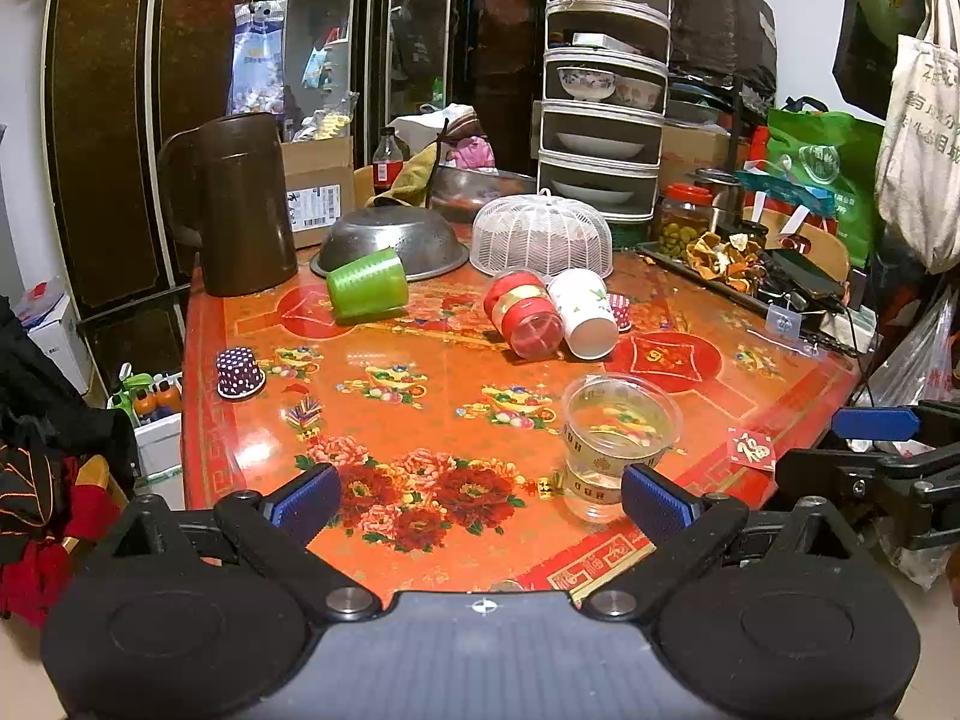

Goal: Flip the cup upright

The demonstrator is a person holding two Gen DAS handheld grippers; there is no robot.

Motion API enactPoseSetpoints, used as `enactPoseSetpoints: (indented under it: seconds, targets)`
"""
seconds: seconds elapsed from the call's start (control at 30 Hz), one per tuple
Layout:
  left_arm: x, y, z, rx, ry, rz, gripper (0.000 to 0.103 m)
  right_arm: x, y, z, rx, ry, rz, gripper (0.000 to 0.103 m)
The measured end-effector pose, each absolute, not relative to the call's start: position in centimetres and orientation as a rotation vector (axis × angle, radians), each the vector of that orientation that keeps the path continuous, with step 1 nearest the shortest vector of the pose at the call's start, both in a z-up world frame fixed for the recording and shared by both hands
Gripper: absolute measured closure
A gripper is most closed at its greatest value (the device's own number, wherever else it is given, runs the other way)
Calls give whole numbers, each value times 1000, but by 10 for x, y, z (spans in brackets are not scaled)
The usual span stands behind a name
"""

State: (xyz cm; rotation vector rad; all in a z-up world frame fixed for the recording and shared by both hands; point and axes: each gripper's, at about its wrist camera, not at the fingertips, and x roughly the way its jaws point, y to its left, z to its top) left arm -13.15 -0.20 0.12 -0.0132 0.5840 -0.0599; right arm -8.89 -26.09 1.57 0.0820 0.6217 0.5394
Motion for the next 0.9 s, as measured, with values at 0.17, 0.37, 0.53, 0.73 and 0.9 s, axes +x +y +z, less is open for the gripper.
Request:
enactPoseSetpoints:
  seconds: [0.17, 0.37, 0.53, 0.73, 0.9]
  targets:
    - [-129, -2, 0, -24, 595, -71, 2, -89, -260, 16, 84, 615, 535, 1]
    - [-129, -2, -2, -28, 601, -71, 2, -90, -259, 17, 85, 612, 536, 1]
    - [-128, -1, -2, -36, 604, -72, 2, -90, -259, 17, 84, 611, 539, 1]
    - [-127, 0, -4, -42, 612, -75, 2, -90, -258, 18, 79, 614, 540, 1]
    - [-127, 0, -4, -45, 612, -76, 2, -90, -258, 18, 79, 614, 546, 1]
